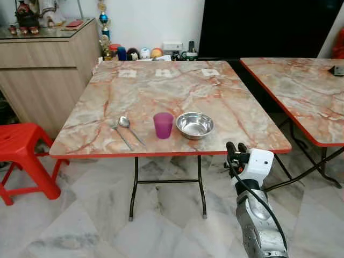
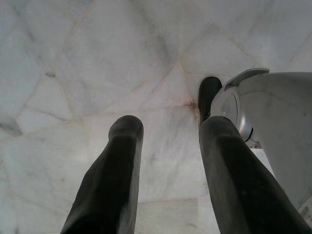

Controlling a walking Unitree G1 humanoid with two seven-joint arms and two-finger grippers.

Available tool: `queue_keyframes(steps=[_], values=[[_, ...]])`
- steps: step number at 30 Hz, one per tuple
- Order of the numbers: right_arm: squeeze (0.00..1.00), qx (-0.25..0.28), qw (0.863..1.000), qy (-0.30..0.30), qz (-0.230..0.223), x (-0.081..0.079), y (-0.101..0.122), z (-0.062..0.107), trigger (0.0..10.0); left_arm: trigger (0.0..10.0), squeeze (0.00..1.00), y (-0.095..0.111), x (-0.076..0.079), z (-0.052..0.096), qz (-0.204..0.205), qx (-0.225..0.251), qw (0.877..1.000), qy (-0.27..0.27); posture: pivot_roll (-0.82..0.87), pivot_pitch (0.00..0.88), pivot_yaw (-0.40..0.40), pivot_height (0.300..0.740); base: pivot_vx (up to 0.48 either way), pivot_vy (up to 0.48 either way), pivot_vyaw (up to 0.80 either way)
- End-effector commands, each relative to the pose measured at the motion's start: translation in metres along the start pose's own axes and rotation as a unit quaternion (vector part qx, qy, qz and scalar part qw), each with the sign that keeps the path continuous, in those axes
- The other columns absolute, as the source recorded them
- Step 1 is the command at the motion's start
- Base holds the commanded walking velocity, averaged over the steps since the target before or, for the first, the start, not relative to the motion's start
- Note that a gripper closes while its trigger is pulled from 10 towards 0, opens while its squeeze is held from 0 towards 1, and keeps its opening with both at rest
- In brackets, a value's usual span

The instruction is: Setting the table

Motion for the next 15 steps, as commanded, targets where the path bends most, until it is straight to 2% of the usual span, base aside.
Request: queue_keyframes(steps=[1,6,15], values=[[0.0,0.006,1.0,0.0,0.0,0.0005,0.0034,-0.0014,10.0,10.0,0.0,-0.0033,0.0016,0.0005,0.002,-0.006,1.0,-0.003,0.01,0.0,-0.012,0.74,0.0,0.0,0.0],[0.0,0.006,1.0,0.0,0.0,0.0003,0.0034,-0.0013,10.0,10.0,0.0,-0.0033,0.0015,0.0005,0.002,-0.006,1.0,-0.002,0.01,0.0,-0.011,0.74,0.0,0.0,0.0],[0.0,0.005,1.0,0.003,-0.001,-0.0007,0.003,-0.0018,10.0,10.0,0.0,-0.0029,0.0013,0.0004,0.004,-0.006,1.0,-0.001,0.01,0.0,-0.011,0.74,0.265,0.0,0.0]])
Point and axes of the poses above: a point about 5 cm out from each wrist's last joint towards the gripper, its own z axis pointing back from the gripper into the wrist, its own y axis along the axis of the wrist's last joint, x = y × z, the point moved 1 cm from there along -z, pointing out of the wrist towards the gripper, and after that the axes turned 1 degree about z, right-handed, at the moved point
